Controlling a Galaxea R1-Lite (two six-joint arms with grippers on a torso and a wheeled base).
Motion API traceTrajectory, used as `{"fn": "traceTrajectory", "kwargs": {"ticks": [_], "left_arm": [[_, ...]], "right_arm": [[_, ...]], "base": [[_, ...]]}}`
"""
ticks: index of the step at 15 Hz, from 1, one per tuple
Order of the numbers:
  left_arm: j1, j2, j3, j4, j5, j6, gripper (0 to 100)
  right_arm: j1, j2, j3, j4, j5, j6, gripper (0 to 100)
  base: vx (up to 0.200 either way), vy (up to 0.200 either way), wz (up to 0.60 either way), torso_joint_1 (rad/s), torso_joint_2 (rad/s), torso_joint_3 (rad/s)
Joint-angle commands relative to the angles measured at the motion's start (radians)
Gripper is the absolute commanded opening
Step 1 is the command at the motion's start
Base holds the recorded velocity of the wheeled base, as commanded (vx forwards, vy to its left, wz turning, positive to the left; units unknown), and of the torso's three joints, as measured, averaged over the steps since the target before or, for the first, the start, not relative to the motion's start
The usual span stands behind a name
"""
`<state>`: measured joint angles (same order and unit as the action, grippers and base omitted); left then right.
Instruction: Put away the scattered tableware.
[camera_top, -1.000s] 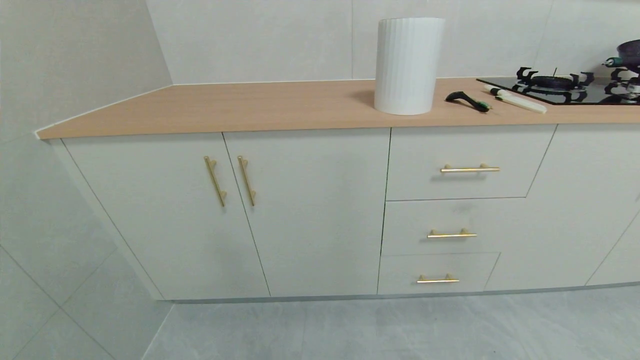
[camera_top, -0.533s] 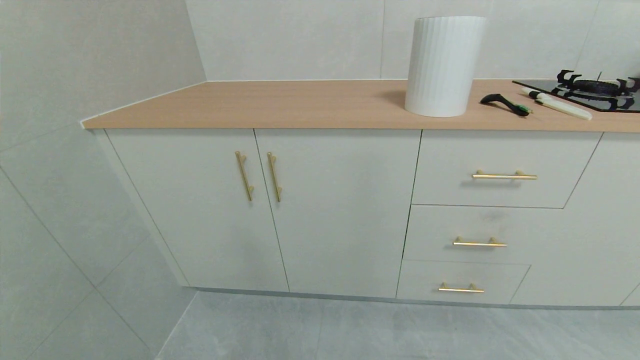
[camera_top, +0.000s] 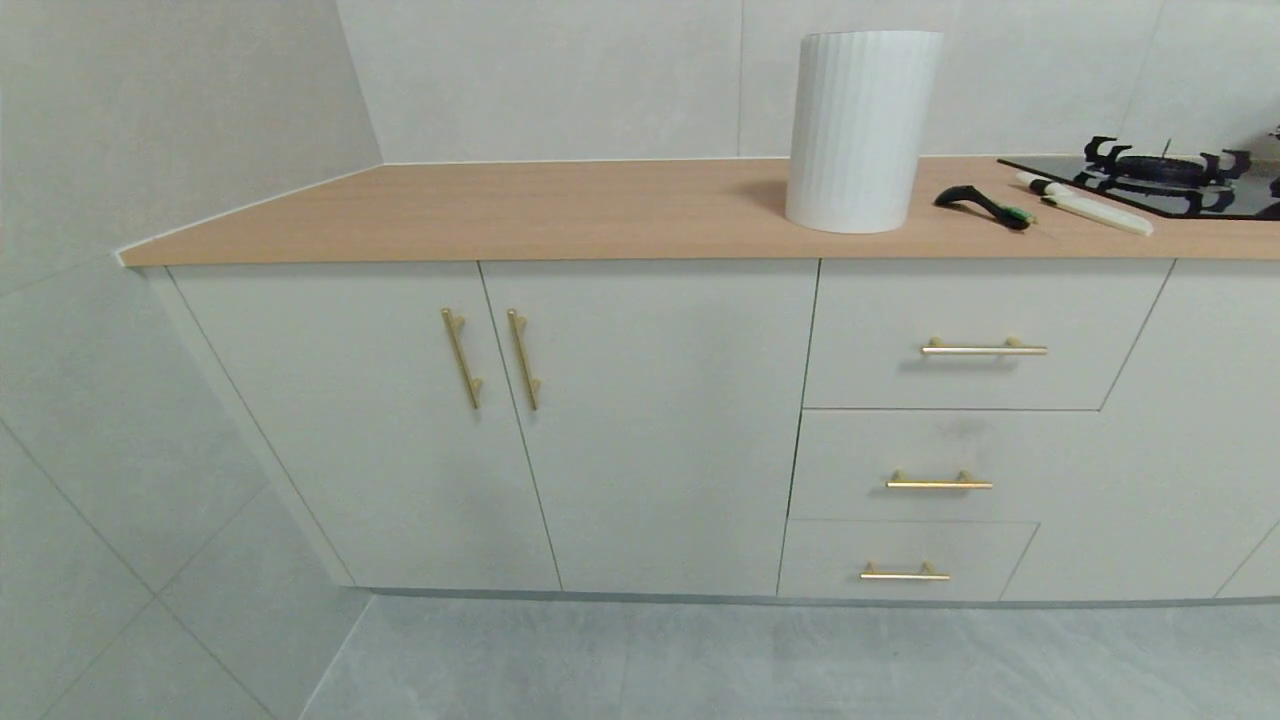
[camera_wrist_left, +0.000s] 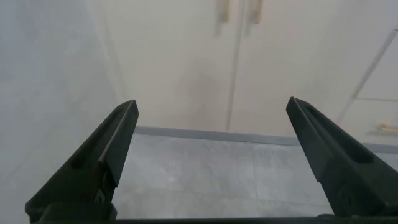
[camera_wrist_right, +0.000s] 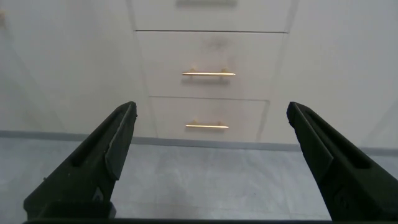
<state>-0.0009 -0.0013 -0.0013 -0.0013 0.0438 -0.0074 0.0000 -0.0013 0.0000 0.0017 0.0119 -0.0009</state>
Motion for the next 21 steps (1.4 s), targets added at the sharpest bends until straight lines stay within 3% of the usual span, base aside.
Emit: {"fn": "traceTrajectory", "kwargs": {"ticks": [1,7,15,19,21], "left_arm": [[0.001,0.001,0.000,-0.002,0.001,0.000,100],[0.001,0.001,0.000,-0.002,0.001,0.003,100],[0.001,0.001,0.000,-0.002,0.001,0.001,100],[0.001,0.001,0.000,-0.002,0.001,0.001,100],[0.001,0.001,0.000,-0.002,0.001,0.003,100]], "right_arm": [[0.002,0.001,0.000,0.000,0.000,-0.001,100],[0.002,0.001,0.000,0.000,0.000,-0.001,100],[0.002,0.001,0.000,0.000,0.000,-0.001,100],[0.002,0.001,0.000,0.000,0.000,-0.001,100],[0.002,0.001,0.000,0.000,0.000,-0.001,100]], "base": [[0.000,0.000,0.00,0.000,0.00,0.000],[0.000,0.000,0.00,0.000,0.00,0.000],[0.000,-0.200,0.00,0.004,0.00,0.001],[0.000,0.000,0.00,0.000,0.00,0.000],[0.200,0.000,0.00,0.005,0.00,0.002]]}}
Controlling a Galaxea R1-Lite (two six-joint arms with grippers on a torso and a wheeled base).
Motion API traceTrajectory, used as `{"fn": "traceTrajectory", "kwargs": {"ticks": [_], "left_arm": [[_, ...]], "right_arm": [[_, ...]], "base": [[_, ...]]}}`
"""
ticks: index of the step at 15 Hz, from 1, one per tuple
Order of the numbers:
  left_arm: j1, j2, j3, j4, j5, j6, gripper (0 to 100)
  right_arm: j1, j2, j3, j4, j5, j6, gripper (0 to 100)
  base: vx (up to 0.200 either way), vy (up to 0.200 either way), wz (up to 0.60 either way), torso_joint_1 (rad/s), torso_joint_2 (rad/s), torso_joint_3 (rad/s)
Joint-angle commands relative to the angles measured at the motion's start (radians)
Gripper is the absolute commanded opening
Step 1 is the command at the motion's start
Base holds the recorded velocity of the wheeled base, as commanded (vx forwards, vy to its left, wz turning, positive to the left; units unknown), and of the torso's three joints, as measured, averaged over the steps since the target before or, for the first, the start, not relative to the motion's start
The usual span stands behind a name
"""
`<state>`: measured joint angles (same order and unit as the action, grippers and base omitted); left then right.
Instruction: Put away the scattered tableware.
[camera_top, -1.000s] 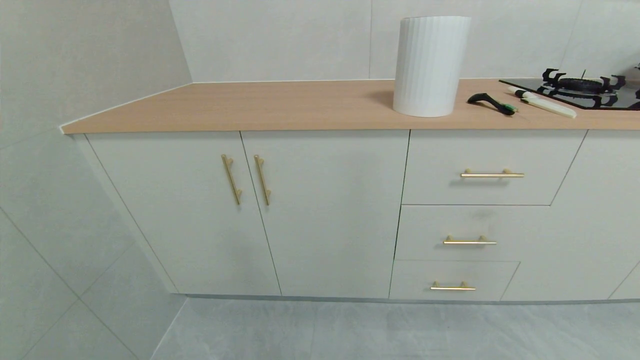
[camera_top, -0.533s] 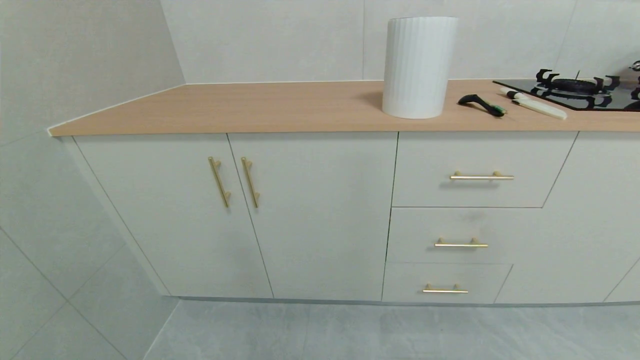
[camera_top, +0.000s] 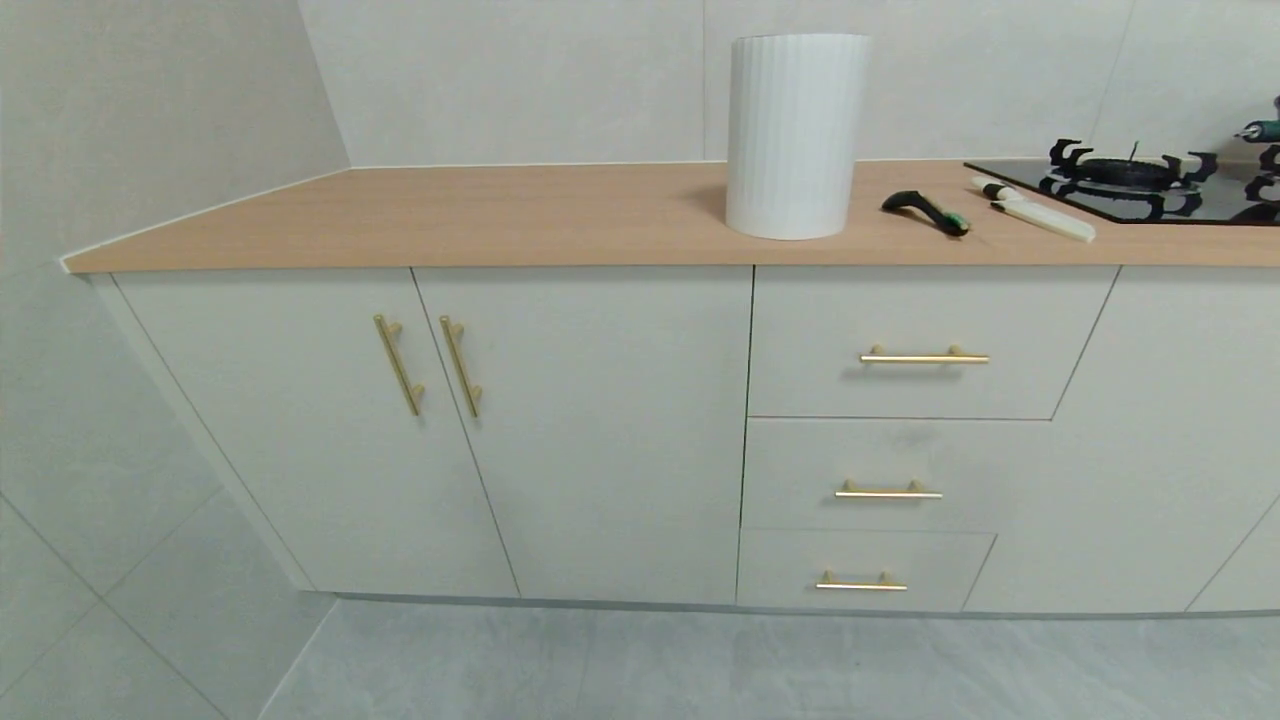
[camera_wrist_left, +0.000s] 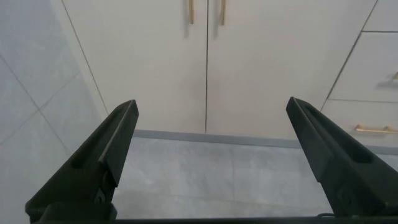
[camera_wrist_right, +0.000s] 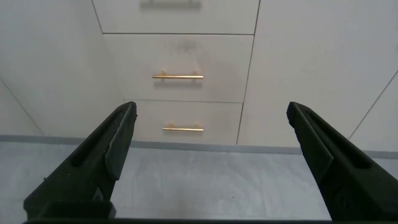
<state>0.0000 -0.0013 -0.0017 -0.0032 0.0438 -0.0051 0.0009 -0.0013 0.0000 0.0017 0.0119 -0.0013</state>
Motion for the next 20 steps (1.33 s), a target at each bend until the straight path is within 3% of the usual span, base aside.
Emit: {"fn": "traceTrajectory", "kwargs": {"ticks": [1,4,11,14,20], "left_arm": [[0.000,0.001,0.000,0.000,0.001,-0.001,100],[0.000,0.001,0.000,0.000,0.001,-0.001,100],[0.000,0.001,0.000,0.000,0.001,-0.001,100],[0.000,0.001,0.000,0.000,0.001,-0.001,100],[0.000,0.001,0.000,0.000,0.001,-0.001,100]], "right_arm": [[0.001,0.001,0.000,0.000,0.000,0.000,100],[0.001,0.001,0.000,0.000,0.002,0.000,100],[0.001,0.001,0.000,0.000,0.000,0.000,100],[0.001,0.001,0.000,0.000,0.002,0.000,100],[0.001,0.001,0.000,0.000,0.002,-0.003,100]], "base": [[0.200,0.000,0.00,-0.002,0.01,0.007],[0.200,0.000,0.00,-0.001,0.00,0.004],[0.000,0.000,0.00,0.000,0.00,0.000],[0.000,0.000,-0.60,-0.001,0.00,0.004],[0.000,0.000,0.00,0.000,0.00,0.000]]}}
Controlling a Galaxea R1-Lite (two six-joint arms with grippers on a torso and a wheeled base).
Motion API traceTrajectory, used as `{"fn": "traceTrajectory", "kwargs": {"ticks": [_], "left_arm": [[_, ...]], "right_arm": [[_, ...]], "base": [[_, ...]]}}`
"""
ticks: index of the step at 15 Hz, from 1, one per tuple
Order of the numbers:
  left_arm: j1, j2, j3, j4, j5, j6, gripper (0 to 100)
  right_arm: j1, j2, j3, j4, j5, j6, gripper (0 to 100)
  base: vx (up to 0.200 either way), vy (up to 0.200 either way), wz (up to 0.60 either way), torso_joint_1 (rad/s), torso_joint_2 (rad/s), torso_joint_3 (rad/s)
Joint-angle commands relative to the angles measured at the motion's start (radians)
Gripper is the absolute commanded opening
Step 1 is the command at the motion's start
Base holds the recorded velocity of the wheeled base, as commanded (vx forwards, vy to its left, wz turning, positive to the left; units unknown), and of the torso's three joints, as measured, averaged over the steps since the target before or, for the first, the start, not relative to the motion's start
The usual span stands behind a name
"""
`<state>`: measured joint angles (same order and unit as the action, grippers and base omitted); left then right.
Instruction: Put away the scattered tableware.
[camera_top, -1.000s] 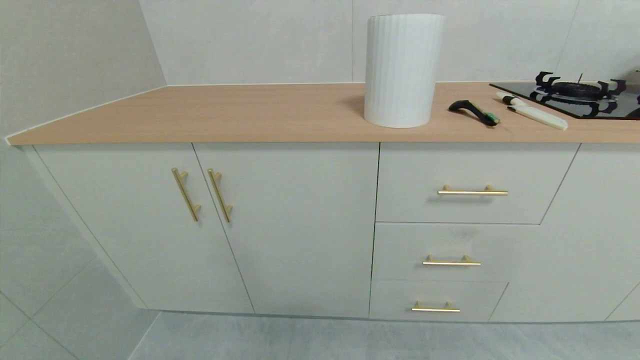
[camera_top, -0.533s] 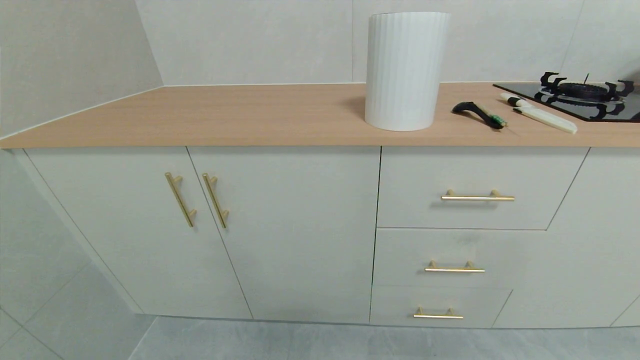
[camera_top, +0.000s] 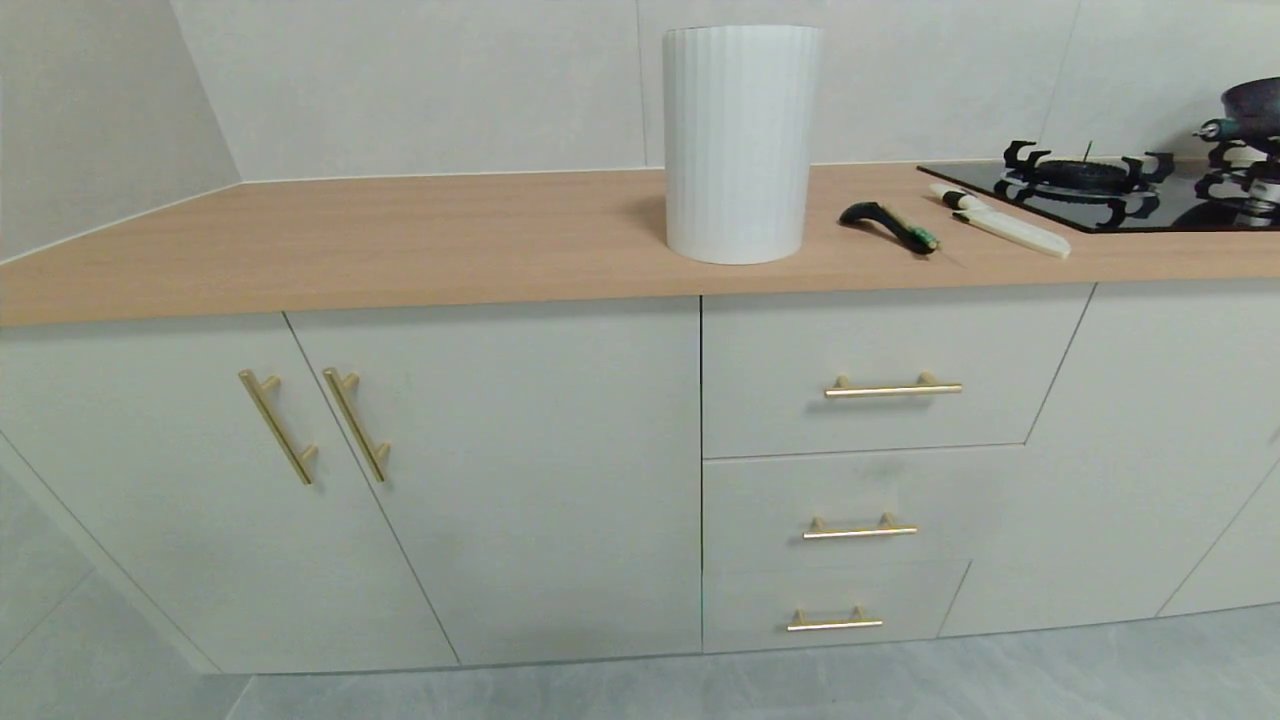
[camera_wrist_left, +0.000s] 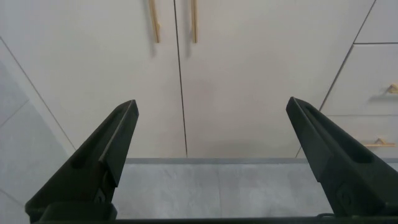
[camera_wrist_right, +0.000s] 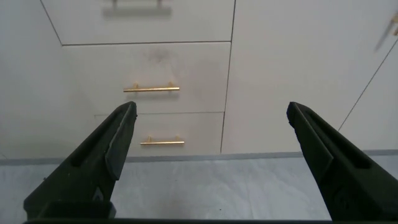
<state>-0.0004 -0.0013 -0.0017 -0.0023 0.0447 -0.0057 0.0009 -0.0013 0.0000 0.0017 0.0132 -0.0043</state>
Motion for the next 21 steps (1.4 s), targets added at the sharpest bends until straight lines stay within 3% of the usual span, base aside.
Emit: {"fn": "traceTrajectory", "kwargs": {"ticks": [1,4,6,7,8,10,12,14,21], "left_arm": [[0.000,0.001,0.000,-0.001,0.000,0.000,100],[0.000,0.001,0.000,-0.001,0.000,0.000,100],[0.000,0.001,0.000,-0.001,0.000,0.000,100],[0.000,0.001,0.000,-0.001,0.000,0.000,100],[0.000,0.001,0.000,-0.001,0.000,0.000,100],[0.000,0.001,0.000,-0.001,0.000,0.000,100],[0.000,0.001,0.000,-0.001,0.000,0.000,100],[0.000,0.001,0.000,-0.001,0.000,0.000,100],[0.000,0.001,0.000,-0.001,0.000,0.000,100]], "right_arm": [[0.001,0.001,0.000,0.000,0.001,-0.003,100],[0.004,0.020,-0.023,0.000,0.011,-0.031,100],[0.031,0.161,-0.218,0.004,0.077,0.047,100],[0.065,0.303,-0.327,0.023,0.113,0.105,100],[0.085,0.526,-0.410,0.052,0.114,0.073,100],[0.093,0.827,-0.480,0.040,0.097,0.023,100],[0.160,1.121,-0.568,0.015,0.090,0.024,100],[0.182,1.362,-0.643,-0.072,0.082,0.027,100],[0.199,1.833,-0.882,-0.115,0.060,0.030,100]], "base": [[0.000,0.000,0.00,0.000,0.00,0.000],[0.000,0.000,0.00,0.000,0.00,0.000],[0.000,0.000,0.00,0.000,0.00,0.000],[0.000,0.000,0.00,0.000,0.00,0.000],[0.000,0.000,0.00,0.000,0.00,0.000],[0.000,0.000,0.00,0.000,0.00,0.000],[0.000,0.000,0.00,0.000,0.00,0.000],[0.000,0.000,0.00,0.000,0.00,0.000],[0.000,0.000,0.00,0.000,0.00,0.000]]}}
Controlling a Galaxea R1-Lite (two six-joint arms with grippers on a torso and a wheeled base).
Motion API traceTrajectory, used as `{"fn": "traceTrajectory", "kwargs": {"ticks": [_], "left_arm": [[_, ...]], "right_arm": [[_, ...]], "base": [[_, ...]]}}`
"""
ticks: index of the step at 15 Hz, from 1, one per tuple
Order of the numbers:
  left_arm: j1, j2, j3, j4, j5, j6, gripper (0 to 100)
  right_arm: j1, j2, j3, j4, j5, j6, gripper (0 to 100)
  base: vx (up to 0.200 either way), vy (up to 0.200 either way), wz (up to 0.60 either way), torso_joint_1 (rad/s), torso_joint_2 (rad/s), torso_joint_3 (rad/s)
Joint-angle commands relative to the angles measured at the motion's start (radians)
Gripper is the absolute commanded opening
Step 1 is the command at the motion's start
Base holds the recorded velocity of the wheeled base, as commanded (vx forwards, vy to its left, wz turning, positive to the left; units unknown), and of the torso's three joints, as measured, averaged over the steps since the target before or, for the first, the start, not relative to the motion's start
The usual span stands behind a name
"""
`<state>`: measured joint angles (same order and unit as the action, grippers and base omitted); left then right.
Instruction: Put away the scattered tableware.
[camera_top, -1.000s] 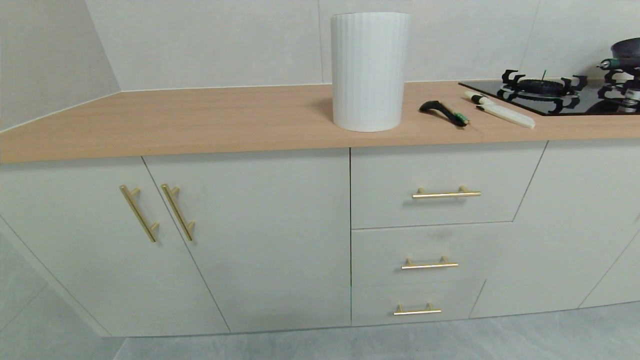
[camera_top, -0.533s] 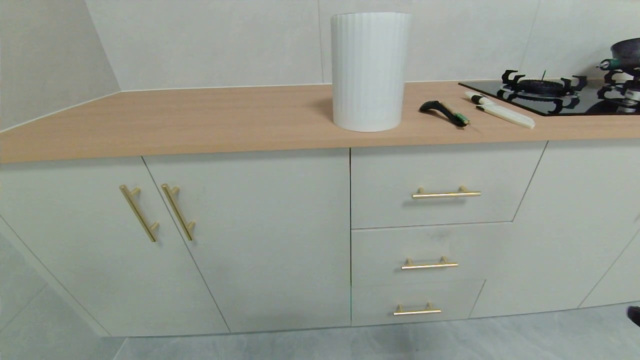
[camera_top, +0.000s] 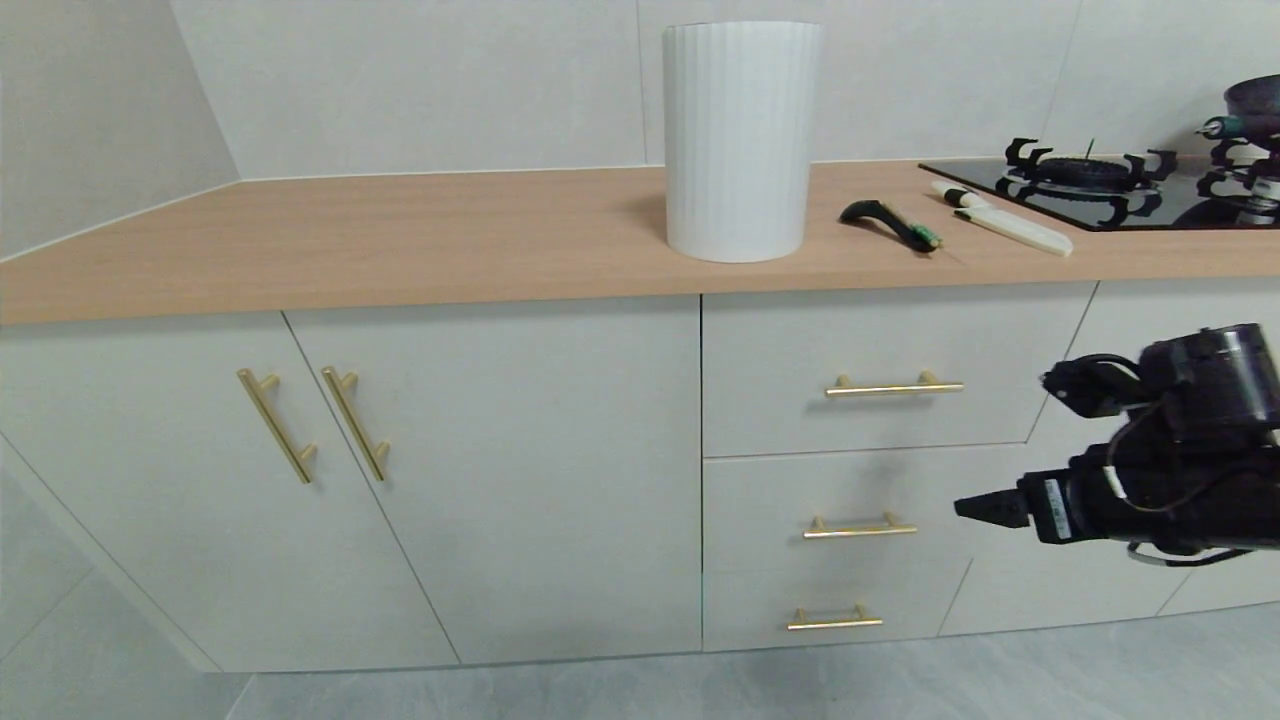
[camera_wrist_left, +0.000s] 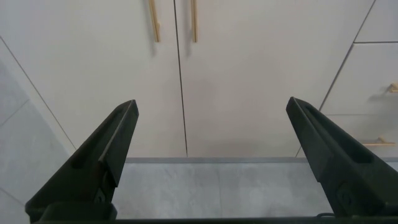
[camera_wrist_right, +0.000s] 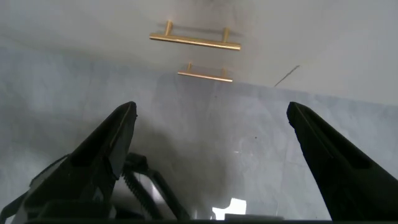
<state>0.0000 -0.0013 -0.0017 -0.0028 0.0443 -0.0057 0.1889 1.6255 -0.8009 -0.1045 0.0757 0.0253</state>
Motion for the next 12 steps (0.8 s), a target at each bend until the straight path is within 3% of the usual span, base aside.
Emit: {"fn": "traceTrajectory", "kwargs": {"ticks": [1,4,11,12], "left_arm": [[0.000,0.001,0.000,0.000,0.000,0.000,100],[0.000,0.001,0.000,0.000,0.000,0.000,100],[0.000,0.001,0.000,0.000,0.000,0.000,100],[0.000,0.001,0.000,0.000,0.000,0.000,100]], "right_arm": [[0.010,0.238,-0.092,-0.018,-0.002,0.001,100],[0.035,0.333,-0.084,-0.132,-0.013,0.004,100],[0.075,0.550,-0.060,-0.448,-0.179,0.030,100],[0.078,0.600,-0.061,-0.555,-0.220,0.054,100]], "base": [[0.000,0.000,0.00,0.000,0.00,0.000],[0.000,0.000,0.00,0.000,0.00,0.000],[0.000,0.000,0.00,0.000,0.00,0.000],[0.000,0.000,0.00,0.000,0.00,0.000]]}}
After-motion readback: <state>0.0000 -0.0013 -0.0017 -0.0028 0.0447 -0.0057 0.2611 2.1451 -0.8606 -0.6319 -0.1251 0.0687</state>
